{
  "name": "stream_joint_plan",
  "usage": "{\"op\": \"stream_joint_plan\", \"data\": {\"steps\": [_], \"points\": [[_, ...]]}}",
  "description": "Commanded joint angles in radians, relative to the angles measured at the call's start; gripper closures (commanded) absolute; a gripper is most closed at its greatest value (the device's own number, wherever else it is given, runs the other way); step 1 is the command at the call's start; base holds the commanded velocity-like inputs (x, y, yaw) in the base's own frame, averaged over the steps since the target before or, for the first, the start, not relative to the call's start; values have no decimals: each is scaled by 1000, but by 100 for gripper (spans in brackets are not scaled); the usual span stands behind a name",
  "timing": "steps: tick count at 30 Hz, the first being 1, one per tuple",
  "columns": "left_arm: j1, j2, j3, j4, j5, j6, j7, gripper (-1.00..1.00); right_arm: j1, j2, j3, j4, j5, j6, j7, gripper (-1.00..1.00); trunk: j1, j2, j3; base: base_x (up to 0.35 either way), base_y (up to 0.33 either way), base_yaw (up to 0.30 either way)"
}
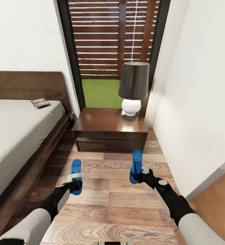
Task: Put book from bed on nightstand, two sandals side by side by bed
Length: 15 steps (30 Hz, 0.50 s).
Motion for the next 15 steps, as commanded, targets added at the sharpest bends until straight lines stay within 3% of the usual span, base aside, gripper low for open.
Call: {"op": "stream_joint_plan", "data": {"steps": [1,4,15], "points": [[0,0,0,0,0,0,0,100,0,0,0,0,0,0,0,100,0,0,4,0,-296,1],[0,1,0,0,0,-1,0,100,0,0,0,0,0,0,0,100,-2,1,16,0,-206,0],[0,2,1,-1,1,-1,0,100,0,0,0,1,3,0,-2,100,-7,4,58,0,-11,0]]}}
